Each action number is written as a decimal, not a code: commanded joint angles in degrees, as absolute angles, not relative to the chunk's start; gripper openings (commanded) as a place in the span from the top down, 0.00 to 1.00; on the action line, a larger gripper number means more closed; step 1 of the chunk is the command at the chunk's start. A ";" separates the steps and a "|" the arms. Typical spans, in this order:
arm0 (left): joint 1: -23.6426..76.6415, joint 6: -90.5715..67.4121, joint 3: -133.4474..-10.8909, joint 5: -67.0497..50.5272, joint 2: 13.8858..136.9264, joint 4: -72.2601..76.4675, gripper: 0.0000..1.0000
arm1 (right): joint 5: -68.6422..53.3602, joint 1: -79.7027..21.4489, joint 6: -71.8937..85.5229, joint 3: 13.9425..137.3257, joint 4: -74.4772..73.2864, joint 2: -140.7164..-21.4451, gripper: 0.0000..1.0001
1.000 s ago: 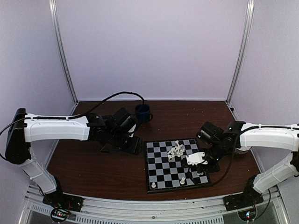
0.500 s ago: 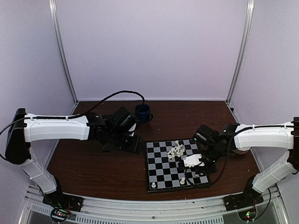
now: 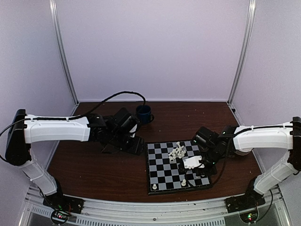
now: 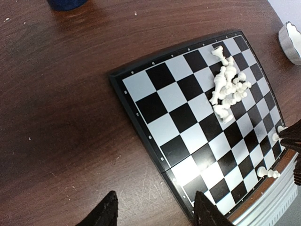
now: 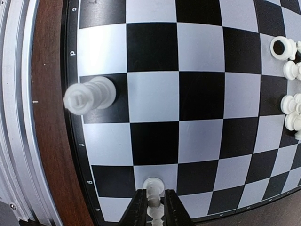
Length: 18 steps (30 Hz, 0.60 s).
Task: Set up the chess pieces on the board
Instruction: Place the pawn at g2, then pick up the pawn from the chessboard.
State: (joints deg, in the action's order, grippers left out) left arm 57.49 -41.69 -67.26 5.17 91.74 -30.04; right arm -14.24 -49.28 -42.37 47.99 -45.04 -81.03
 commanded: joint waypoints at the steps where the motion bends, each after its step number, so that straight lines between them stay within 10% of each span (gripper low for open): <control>1: 57.83 -41.13 -68.05 5.10 92.37 -28.55 0.45 | -13.14 -49.83 -41.46 48.43 -44.05 -81.41 0.83; 18: 57.91 -41.53 -66.73 5.34 91.23 -27.96 0.44 | -13.56 -43.90 -43.63 65.94 -51.35 -78.85 0.74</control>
